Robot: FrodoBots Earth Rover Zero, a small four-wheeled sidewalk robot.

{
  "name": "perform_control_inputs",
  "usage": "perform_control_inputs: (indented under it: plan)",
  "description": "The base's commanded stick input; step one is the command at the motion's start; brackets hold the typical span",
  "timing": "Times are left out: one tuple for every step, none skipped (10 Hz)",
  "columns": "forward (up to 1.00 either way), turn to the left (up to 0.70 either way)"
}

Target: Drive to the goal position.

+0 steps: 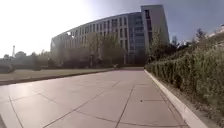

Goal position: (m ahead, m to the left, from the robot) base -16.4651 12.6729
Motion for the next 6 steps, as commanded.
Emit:
perform_control_inputs:
  plan:
    - [0.0, 0.0]
    - [0.0, 0.0]
    - [-0.1, 0.0]
    - [-0.53, 0.0]
    - [0.0, 0.0]
    - [0.03, 0.0]
